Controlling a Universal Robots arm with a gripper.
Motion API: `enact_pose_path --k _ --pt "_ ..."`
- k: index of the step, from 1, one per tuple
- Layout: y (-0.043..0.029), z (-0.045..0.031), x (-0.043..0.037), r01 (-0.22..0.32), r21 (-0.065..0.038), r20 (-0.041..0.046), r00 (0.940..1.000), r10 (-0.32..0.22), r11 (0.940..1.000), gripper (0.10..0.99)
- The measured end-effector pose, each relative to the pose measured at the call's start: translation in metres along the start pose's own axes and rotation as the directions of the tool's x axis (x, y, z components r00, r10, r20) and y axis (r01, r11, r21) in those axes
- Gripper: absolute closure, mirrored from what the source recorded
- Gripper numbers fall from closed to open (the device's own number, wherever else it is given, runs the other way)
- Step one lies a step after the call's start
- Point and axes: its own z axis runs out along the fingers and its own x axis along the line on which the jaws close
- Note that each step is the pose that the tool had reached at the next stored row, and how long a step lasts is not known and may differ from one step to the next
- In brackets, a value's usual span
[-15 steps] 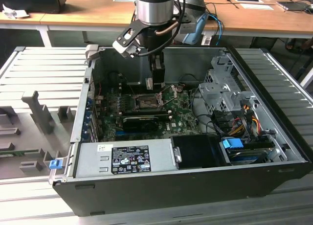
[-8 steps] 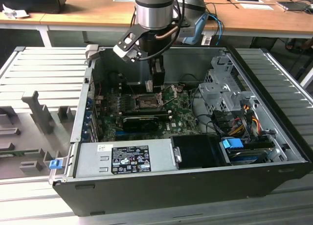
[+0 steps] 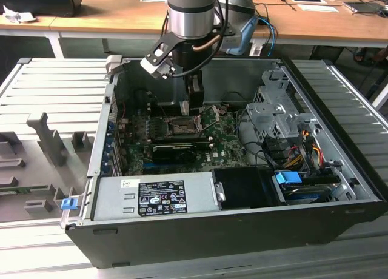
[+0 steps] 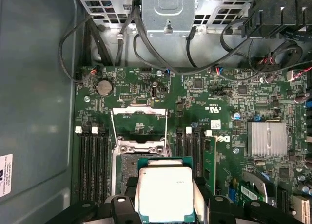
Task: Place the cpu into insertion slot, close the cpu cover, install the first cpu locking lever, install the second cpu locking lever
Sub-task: 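Place the cpu into insertion slot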
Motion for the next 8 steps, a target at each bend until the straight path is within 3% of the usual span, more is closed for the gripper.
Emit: enact_pose_path --k 8 --pt "-0.0004 0.0055 -0.0001 0.0 0.0 -0.0001 1.0 0.0 1.0 0.561"
